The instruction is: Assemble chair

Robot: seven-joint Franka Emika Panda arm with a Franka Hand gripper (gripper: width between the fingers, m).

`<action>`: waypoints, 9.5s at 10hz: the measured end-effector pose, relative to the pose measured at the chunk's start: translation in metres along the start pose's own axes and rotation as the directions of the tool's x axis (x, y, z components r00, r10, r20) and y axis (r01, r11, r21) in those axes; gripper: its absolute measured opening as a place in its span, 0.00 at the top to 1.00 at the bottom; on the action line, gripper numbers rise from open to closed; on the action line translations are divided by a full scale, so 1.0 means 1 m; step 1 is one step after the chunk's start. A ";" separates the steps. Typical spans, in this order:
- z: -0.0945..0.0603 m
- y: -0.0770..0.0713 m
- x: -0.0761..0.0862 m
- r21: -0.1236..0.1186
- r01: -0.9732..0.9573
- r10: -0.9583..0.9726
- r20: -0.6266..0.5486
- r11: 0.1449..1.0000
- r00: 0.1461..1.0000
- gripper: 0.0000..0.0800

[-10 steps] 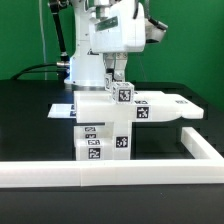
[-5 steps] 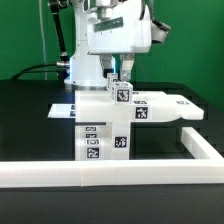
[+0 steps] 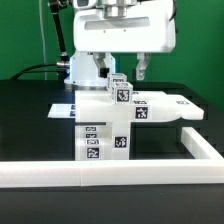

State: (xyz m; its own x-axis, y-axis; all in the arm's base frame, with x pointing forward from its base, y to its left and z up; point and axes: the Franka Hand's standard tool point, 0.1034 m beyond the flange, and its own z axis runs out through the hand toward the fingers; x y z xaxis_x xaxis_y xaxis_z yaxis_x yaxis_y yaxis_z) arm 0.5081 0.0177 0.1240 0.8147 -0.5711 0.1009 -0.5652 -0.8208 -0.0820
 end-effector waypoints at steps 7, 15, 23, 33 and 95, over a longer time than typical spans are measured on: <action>0.002 0.005 -0.001 -0.011 0.528 -0.528 0.005 0.849 0.849 0.19; 0.003 0.005 -0.001 -0.016 0.535 -0.535 0.008 0.845 0.845 0.64; 0.003 0.007 -0.001 0.002 -0.159 0.159 0.008 0.987 0.987 0.64; 0.003 0.005 -0.001 0.007 -0.652 0.652 0.024 0.758 0.758 0.64; 0.004 0.003 -0.005 -0.010 0.741 -0.740 0.031 0.671 0.671 0.64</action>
Offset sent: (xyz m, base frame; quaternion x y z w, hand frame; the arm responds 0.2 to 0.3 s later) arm -0.0043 -0.0011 -0.0033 0.0159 -0.0050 -0.1486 0.9888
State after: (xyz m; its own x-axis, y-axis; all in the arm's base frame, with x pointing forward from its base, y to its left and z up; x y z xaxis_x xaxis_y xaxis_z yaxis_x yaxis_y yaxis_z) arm 0.5034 0.0183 0.1189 0.9695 0.2247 0.0980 0.2228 -0.9744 0.0297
